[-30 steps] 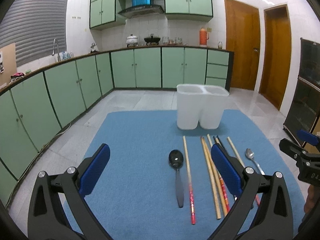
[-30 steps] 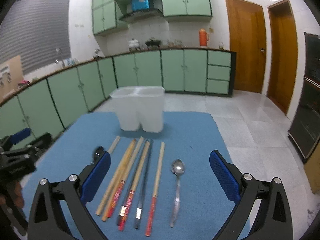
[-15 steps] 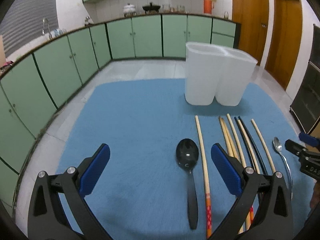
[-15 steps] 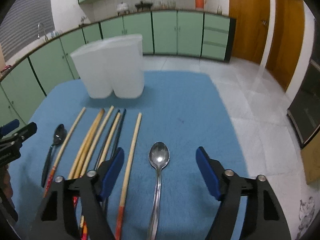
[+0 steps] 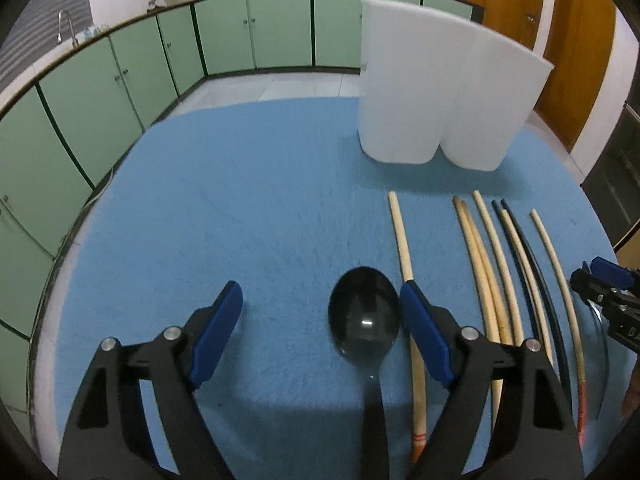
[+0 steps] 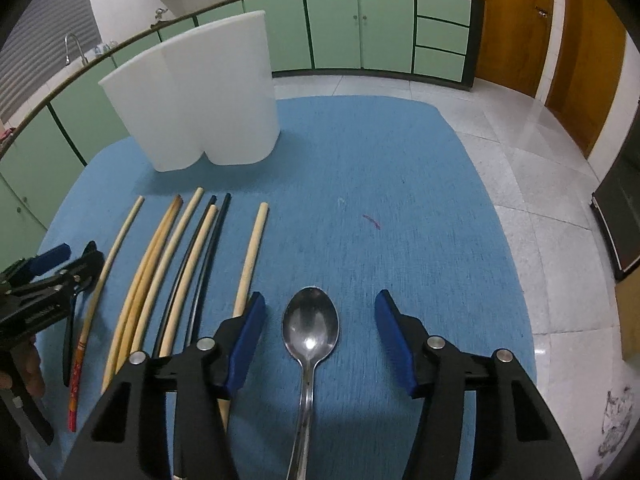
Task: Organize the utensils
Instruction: 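Grasp the black spoon with the left tool while the right tool grasps the metal spoon, then carry both spoons to the white holder and drop them into its compartments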
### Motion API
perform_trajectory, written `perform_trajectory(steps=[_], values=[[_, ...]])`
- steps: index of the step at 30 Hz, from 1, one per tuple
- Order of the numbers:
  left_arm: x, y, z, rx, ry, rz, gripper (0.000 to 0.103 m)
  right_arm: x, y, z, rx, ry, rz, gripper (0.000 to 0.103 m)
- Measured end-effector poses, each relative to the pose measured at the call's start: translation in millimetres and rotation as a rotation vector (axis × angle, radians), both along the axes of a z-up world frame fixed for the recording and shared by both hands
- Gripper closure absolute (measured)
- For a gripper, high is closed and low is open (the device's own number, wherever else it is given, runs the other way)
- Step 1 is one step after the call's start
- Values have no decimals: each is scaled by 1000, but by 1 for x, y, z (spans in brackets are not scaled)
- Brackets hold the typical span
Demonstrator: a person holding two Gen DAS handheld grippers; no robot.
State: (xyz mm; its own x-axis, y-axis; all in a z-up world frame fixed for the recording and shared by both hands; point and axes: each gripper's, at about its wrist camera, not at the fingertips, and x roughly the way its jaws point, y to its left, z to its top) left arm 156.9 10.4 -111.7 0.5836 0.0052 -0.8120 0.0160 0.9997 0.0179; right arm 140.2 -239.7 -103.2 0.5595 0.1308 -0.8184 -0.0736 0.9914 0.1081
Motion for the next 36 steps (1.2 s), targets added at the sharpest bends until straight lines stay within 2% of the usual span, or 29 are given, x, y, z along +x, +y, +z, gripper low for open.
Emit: perform_trajectory(steps=[5,8,10,11,14,16,24,27,36], values=[[2,0,-1,-23,9,-11,36,2,7,-2,-23,2,-3,54],[2,-3,3,-35,5,-31,51,1,12,-2,-34,2,-5,60],[1,-7,6,-41,4,-53,69,1,15,-2,-38,1,2,71],[1,-9,7,-46,4,-60,69,0,14,0,-37,2,9,75],[-1,-13,8,-66,0,-74,69,-3,14,1,-32,-4,14,75],[-4,-13,10,-66,-18,-73,69,-6,10,4,12,-20,14,75],[-23,-10,51,-97,-231,-65,69,-27,-5,46,141,-213,70,75],[-21,-11,66,-108,-283,-69,69,-34,-7,57,167,-257,102,75],[-19,-24,107,-136,-425,-78,69,-15,-12,102,198,-378,136,75]])
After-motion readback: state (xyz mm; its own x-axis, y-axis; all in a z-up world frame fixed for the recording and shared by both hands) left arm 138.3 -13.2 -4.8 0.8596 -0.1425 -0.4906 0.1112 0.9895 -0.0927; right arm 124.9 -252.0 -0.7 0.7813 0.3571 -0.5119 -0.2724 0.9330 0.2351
